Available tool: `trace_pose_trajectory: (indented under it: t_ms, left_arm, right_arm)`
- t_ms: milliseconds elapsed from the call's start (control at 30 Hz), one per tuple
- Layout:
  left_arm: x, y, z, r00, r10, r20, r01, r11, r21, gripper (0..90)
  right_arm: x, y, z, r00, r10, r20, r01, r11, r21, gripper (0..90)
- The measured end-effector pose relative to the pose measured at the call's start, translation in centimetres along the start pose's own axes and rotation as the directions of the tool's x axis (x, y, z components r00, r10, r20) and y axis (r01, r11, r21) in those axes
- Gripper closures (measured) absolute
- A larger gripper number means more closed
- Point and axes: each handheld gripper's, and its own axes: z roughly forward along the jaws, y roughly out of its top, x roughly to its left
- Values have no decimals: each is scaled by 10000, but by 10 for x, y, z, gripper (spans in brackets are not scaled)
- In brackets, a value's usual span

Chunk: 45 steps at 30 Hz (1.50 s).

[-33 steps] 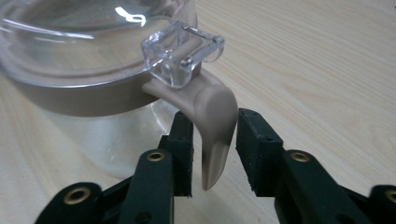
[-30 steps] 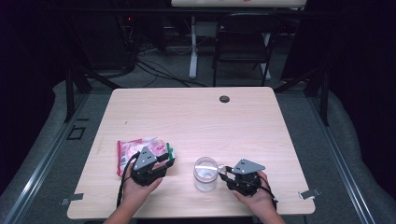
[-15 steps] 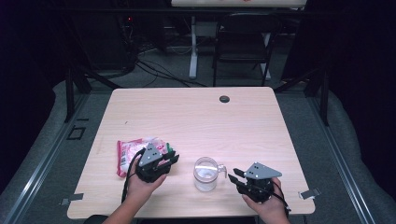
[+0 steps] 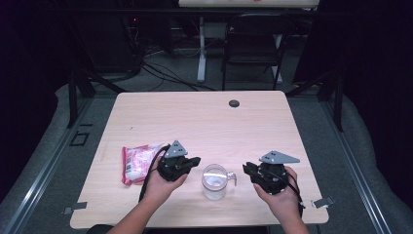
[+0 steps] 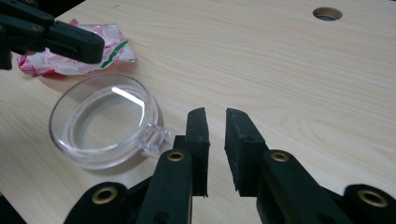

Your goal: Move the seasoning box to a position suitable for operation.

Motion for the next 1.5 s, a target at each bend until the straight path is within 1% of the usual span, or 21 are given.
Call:
trace_pose_trajectory:
  t_ms: [33, 67, 100, 167, 200, 300, 367, 400, 600, 700, 733, 867, 900, 933, 967, 1000, 1100, 1167, 1233, 1300, 1500]
  left_arm:
    - [0, 0, 0, 10000, 0, 0, 0, 10000, 0, 900]
    - [-3, -1, 0, 9997, 238, -34, -239, 9996, -175, 900]
    - [-4, -3, 0, 9996, 268, -31, -269, 9990, -356, 900]
    - [-5, -6, -1, 9997, 234, 9, -233, 9990, -385, 900]
    - [-6, -10, -3, 9996, 272, -97, -275, 9991, -310, 900]
    - [-4, -17, -3, 9999, 85, 147, -81, 9996, -286, 900]
    - [-5, -19, -2, 9999, 117, 106, -115, 9998, -184, 900]
    - [-7, -21, 0, 9994, 332, -49, -332, 9994, 102, 900]
    - [-12, -25, -4, 9985, 531, -116, -529, 9985, 170, 900]
    - [-11, -26, -7, 9990, 421, -112, -420, 9990, 167, 900]
    - [-11, -28, -9, 9990, 441, -64, -439, 9987, 266, 900]
    - [-12, -31, -10, 9987, 477, 183, -486, 9975, 508, 900]
    - [-13, -32, -11, 9985, 448, 313, -466, 9973, 573, 900]
    - [-13, -32, -12, 9971, 548, 529, -582, 9962, 653, 900]
    - [-13, -32, -12, 9971, 548, 529, -582, 9962, 653, 900]
    - [-14, -33, -13, 9958, 622, 671, -674, 9946, 786, 900]
    - [-15, -34, -13, 9952, 653, 729, -714, 9938, 852, 900]
    - [-15, -34, -12, 9934, 692, 913, -786, 9915, 1039, 900]
    - [-16, -35, -11, 9936, 670, 910, -760, 9922, 986, 900]
    - [-16, -34, -11, 9928, 707, 968, -818, 9898, 1166, 900]
    - [-20, -34, -9, 9903, 796, 1136, -933, 9883, 1209, 900]
  right_arm:
    - [0, 0, 0, 10000, 0, 0, 0, 10000, 0, 796]
    - [2, 5, 1, 10000, -4, -33, 4, 10000, -17, 797]
    - [4, 7, 2, 10000, 24, -92, -25, 9999, -116, 800]
    - [6, 7, 1, 9998, 68, -170, -72, 9997, -250, 802]
    - [11, 4, 0, 9995, 34, -312, -45, 9994, -347, 810]
    - [19, -2, 1, 9994, -284, -199, 282, 9995, -117, 805]
    - [20, -4, 1, 9995, -218, -217, 216, 9997, -92, 802]
    - [23, -5, 2, 9987, 1, -511, -11, 9998, -188, 774]
    - [28, -6, 14, 9980, -154, -620, 139, 9996, -249, 781]
    - [26, -6, 17, 9976, -158, -679, 147, 9998, -165, 803]
    - [22, -4, 19, 9975, -40, -709, 35, 10000, -64, 805]
    - [18, -3, 23, 9963, 126, -850, -126, 9999, 8, 805]
    - [17, -3, 24, 9958, 144, -901, -138, 9999, 75, 805]
    - [18, -2, 27, 9946, 139, -1033, -114, 9996, 242, 806]
    - [18, -2, 27, 9946, 139, -1033, -114, 9996, 242, 806]
    - [19, -1, 29, 9946, 58, -1038, -31, 9996, 267, 806]
    - [19, -1, 30, 9945, 79, -1043, -49, 9996, 284, 812]
    - [19, -1, 30, 9943, 107, -1057, -80, 9996, 257, 817]
    - [19, -1, 29, 9950, 127, -989, -104, 9997, 233, 817]
    - [20, -2, 29, 9954, 64, -958, -45, 9998, 203, 816]
    - [20, -2, 29, 9959, -5, -900, 20, 9999, 165, 809]
